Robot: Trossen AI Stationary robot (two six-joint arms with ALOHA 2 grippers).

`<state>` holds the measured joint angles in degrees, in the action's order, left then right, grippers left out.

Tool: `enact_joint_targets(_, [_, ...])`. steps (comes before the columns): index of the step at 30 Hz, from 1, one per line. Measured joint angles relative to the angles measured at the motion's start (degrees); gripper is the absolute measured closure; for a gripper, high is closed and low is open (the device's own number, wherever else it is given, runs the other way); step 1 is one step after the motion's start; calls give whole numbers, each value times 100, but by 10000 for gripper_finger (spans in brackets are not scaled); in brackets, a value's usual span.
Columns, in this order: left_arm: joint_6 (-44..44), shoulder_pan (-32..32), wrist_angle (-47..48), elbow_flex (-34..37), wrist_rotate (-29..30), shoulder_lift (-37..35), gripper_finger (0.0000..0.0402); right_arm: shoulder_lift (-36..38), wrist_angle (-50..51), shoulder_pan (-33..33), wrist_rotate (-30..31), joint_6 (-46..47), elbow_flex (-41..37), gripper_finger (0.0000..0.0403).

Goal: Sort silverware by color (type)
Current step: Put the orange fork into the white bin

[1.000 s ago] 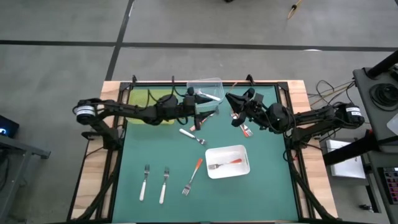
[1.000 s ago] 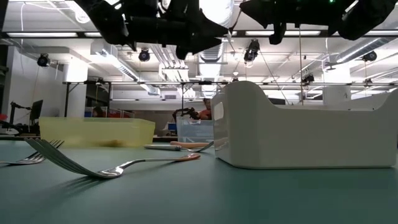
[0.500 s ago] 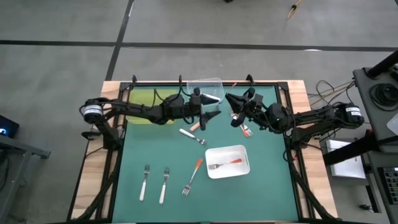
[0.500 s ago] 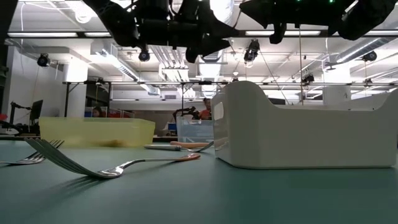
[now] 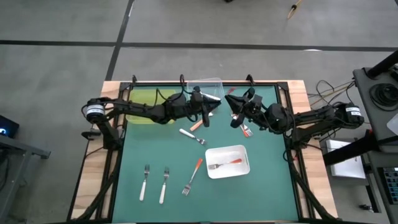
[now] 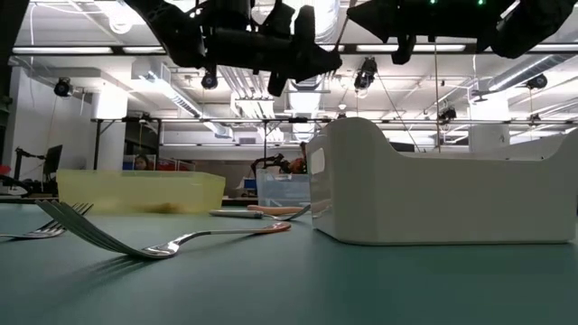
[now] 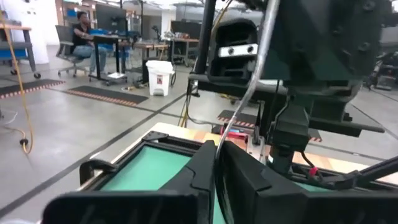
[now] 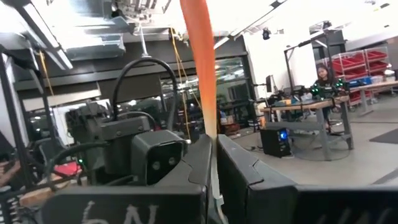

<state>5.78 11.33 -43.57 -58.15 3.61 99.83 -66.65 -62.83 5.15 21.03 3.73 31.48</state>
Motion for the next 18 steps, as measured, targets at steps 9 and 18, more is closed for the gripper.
enact_joint_targets(9, [264,1,507,6,145,-137,401,63,426,0,280,143,2,350])
enact_joint_targets(18, [288,67,1936,5,132,-871,401,260,1386,4,317,218,56,272])
